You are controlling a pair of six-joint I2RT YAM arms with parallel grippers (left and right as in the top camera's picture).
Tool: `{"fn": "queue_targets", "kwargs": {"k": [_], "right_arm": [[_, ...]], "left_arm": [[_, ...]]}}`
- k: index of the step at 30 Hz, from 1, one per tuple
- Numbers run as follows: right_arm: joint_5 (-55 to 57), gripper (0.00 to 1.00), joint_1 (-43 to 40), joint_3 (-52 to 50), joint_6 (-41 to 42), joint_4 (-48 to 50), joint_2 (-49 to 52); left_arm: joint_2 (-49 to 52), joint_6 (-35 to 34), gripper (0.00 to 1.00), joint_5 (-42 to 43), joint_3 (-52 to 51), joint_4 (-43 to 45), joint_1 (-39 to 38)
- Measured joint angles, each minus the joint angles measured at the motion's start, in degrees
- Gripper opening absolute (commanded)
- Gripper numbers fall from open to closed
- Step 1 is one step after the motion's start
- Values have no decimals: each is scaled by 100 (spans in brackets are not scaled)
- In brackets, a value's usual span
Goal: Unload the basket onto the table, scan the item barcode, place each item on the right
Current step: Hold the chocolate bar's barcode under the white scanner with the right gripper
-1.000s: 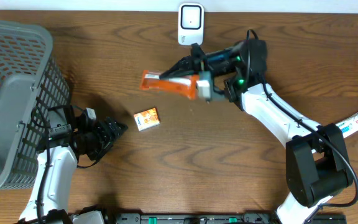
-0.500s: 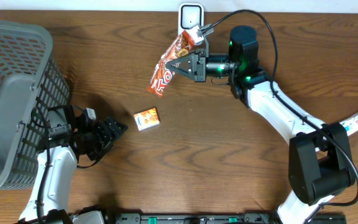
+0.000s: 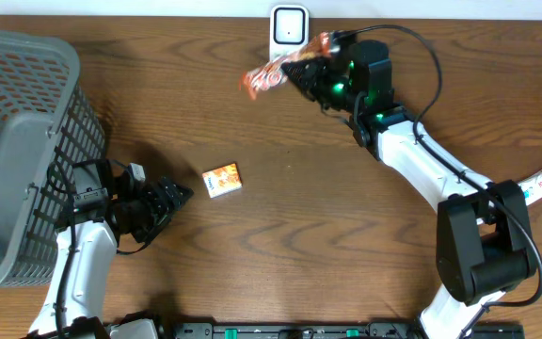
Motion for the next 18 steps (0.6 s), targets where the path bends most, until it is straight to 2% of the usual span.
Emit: {"fn": "queue_targets", "kwargs": {"k": [4, 8, 13, 18], "right_arm": [[1283, 1, -2, 238, 166, 656, 358], [1871, 1, -4, 1193, 356, 931, 1154], [2092, 1, -26, 2715, 778, 723, 2299], [2433, 1, -94, 3445, 1147, -540, 2767]], "left_arm": [[0, 0, 85, 0, 0, 2, 0], [0, 0, 85, -2, 0, 2, 0], [0, 0, 85, -2, 0, 2, 0], [0, 0, 85, 0, 0, 0, 0]]}}
